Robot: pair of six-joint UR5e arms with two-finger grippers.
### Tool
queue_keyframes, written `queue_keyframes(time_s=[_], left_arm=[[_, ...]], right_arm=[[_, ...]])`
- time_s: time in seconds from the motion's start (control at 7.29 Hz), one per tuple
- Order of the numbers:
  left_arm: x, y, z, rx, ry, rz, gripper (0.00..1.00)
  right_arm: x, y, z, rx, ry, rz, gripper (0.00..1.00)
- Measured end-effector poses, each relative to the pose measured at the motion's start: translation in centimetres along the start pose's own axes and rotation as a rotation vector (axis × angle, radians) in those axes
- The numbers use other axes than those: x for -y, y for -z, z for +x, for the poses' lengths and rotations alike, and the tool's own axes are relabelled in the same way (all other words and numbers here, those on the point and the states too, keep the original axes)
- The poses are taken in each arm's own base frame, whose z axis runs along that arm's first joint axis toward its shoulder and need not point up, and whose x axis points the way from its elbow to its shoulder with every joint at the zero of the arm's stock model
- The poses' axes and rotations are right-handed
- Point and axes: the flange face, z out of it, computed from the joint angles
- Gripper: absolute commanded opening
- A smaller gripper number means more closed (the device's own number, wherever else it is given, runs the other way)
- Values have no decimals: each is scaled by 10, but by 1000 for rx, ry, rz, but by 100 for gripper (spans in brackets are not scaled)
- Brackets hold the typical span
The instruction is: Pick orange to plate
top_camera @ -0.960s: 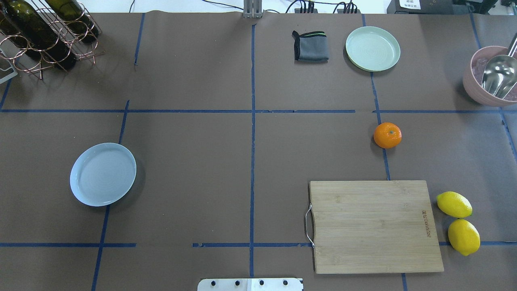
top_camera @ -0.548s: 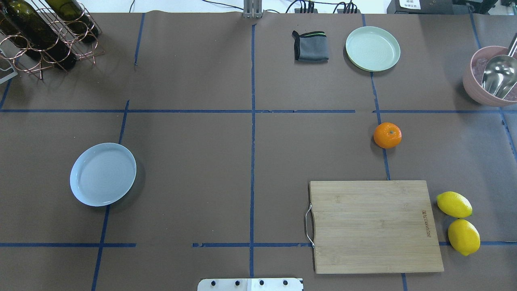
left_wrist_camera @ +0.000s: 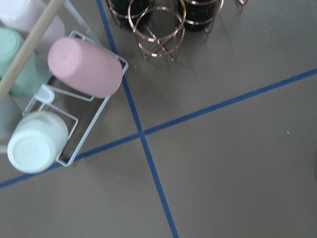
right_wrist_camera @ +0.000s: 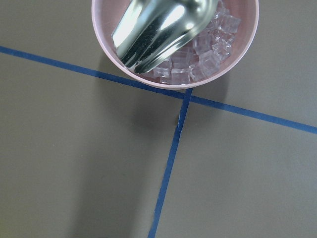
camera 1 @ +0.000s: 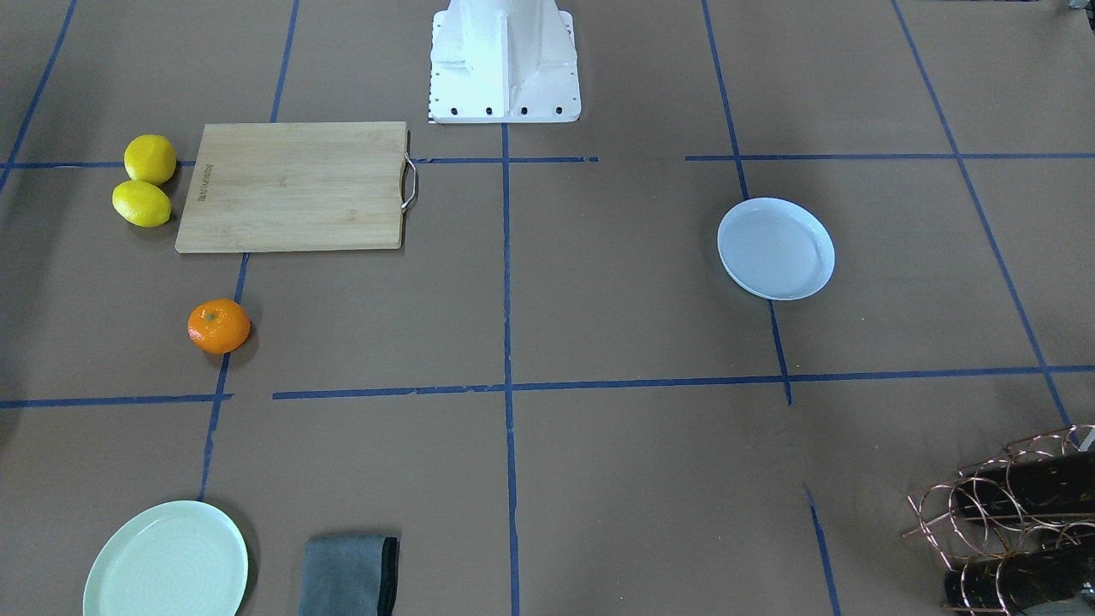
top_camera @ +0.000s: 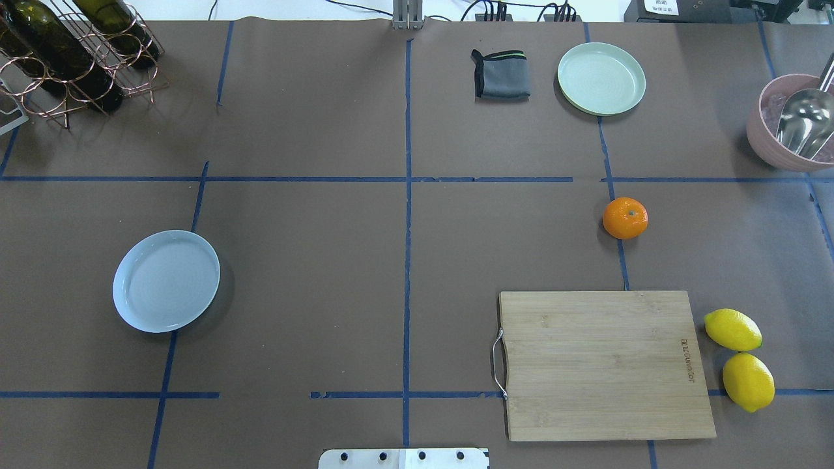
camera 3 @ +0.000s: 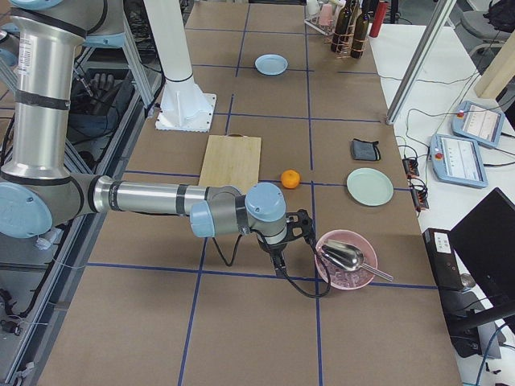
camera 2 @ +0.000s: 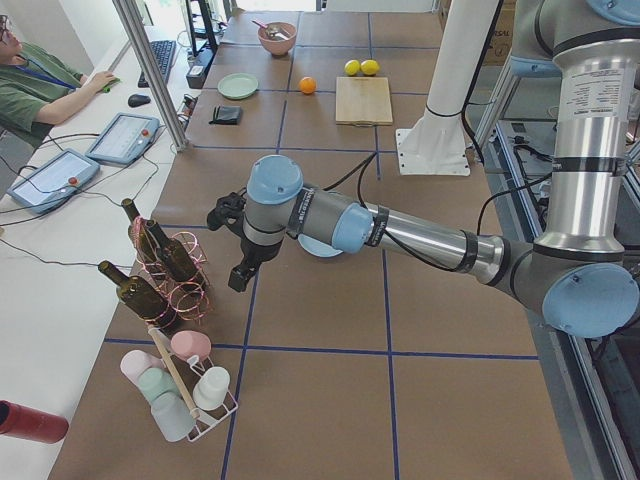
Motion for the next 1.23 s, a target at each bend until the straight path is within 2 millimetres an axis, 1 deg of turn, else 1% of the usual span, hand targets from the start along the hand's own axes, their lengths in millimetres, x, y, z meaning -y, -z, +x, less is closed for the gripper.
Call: queue_keyframes(time_s=[0.14,0.27,0.41,0.55,0.69,0.82,0.96,1.23], left_arm=[[-3,-5,-2,-5,-53,77,100],[-12,-16,3,-35,-110,131,100],[-19,-38,23,-98,-138,144,100],[-19,-68,54,-170,-83,111,100],[-18,-95,82,-186,12,77,99],[-21,-122,107,-139,110,68,77],[-27,-145,132,-100,213,77,67],[-38,-189,191,-87,384,80,67]], right_arm=[[1,0,0,0,-3,3,100],[1,1,-1,0,3,9,100],[1,2,-1,-1,18,25,100],[0,1,-1,-3,34,42,100],[-1,0,1,-4,38,47,100],[-2,-2,3,-4,38,47,100],[-3,-3,4,-4,36,46,100],[-4,-4,5,-4,35,44,100]])
